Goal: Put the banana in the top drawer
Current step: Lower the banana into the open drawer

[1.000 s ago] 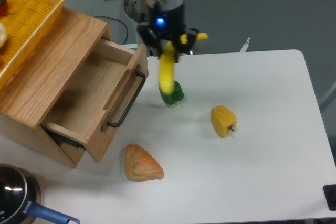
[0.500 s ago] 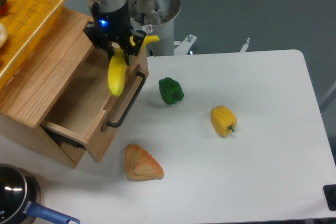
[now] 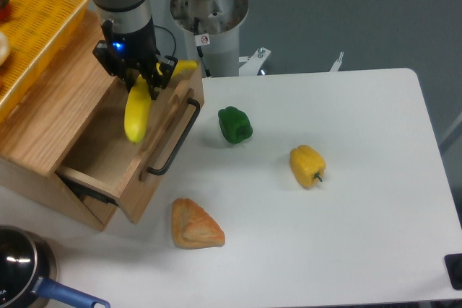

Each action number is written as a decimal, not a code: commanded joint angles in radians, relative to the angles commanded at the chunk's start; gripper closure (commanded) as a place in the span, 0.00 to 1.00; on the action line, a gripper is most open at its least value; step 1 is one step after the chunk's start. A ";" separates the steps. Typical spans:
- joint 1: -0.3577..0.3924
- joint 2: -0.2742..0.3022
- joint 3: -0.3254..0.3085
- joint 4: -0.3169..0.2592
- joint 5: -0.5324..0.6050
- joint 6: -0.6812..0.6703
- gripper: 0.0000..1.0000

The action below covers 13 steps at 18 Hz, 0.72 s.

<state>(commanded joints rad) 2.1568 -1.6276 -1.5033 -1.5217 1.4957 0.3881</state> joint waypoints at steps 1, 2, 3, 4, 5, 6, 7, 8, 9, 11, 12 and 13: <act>-0.002 0.000 0.000 0.000 -0.003 0.000 0.86; 0.000 -0.002 0.000 0.000 -0.008 0.000 0.86; -0.002 -0.003 0.000 0.000 -0.009 0.000 0.86; -0.006 -0.003 0.000 0.000 -0.009 0.000 0.85; -0.009 -0.005 0.000 0.000 -0.009 0.000 0.85; -0.009 -0.008 0.000 0.000 -0.009 0.000 0.85; -0.011 -0.011 -0.002 0.000 -0.011 0.000 0.84; -0.011 -0.017 0.000 0.002 -0.015 0.000 0.83; -0.011 -0.018 0.000 0.002 -0.018 0.000 0.78; -0.014 -0.020 0.000 0.002 -0.018 0.000 0.75; -0.014 -0.020 0.000 0.002 -0.018 0.000 0.69; -0.014 -0.020 0.000 0.002 -0.017 0.000 0.65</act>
<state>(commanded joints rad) 2.1430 -1.6475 -1.5033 -1.5202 1.4787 0.3881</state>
